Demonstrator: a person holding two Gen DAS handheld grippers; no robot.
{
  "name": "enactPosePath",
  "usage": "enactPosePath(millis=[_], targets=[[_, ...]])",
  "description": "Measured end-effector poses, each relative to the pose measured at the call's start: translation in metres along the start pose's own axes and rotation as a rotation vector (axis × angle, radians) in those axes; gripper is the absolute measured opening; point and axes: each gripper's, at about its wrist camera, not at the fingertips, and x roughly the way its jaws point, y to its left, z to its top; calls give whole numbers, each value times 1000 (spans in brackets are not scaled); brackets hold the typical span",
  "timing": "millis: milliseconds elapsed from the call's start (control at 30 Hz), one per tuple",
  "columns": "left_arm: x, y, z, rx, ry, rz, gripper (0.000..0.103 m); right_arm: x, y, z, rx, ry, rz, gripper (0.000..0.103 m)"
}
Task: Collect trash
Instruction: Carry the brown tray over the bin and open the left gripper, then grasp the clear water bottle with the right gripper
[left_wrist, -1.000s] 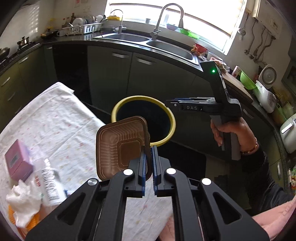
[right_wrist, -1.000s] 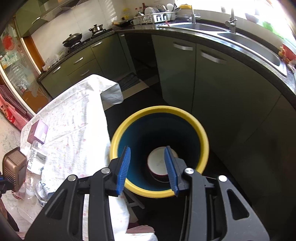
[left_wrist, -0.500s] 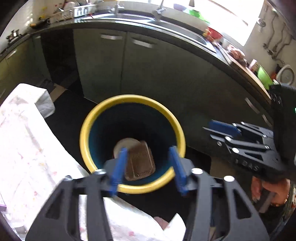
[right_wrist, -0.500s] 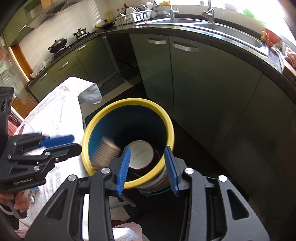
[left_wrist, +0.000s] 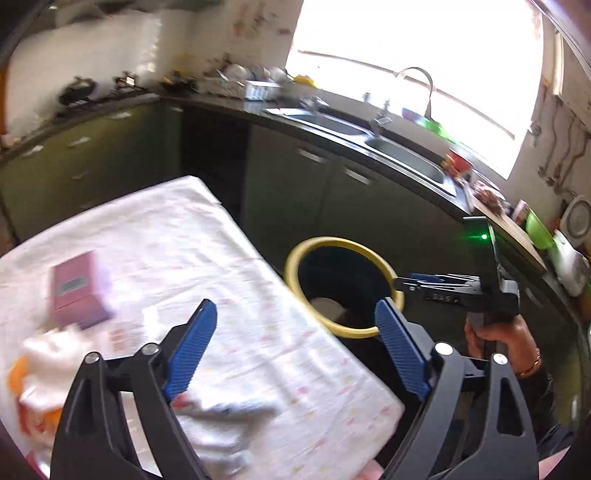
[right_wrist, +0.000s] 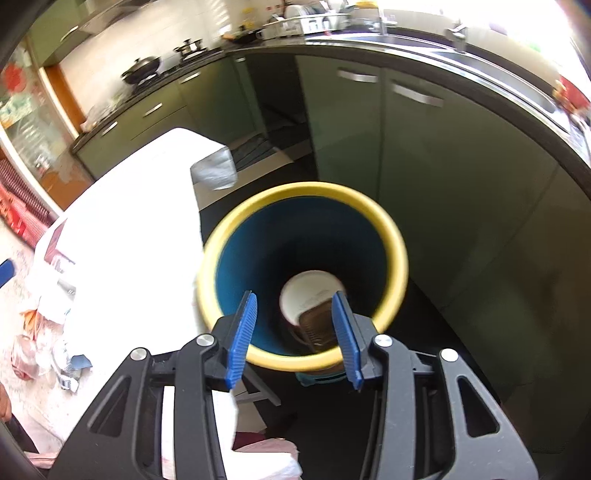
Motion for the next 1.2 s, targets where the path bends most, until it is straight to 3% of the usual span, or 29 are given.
enactPosePath(millis=[167,300,467,700,867,1200], targets=[[-69,65,-31,-55,-72,200,98,5,53,7,-93,26,78,51],[-107,117,-55,-151,-75,292,98,13,102,19,-161,54,163,53],[-135,153,-70,-183,-103,391,98,30,177,31,-198,148,332,53],[-145,155,-75,-171,-114,393,98,52,261,18,-201,312,393,53],[-141,154,-79,-153,-105,370,98,72,271,13,-101,423,381,53],[-146,168,-90,-184,-112,355,98,85,301,7,-117,472,377,55]])
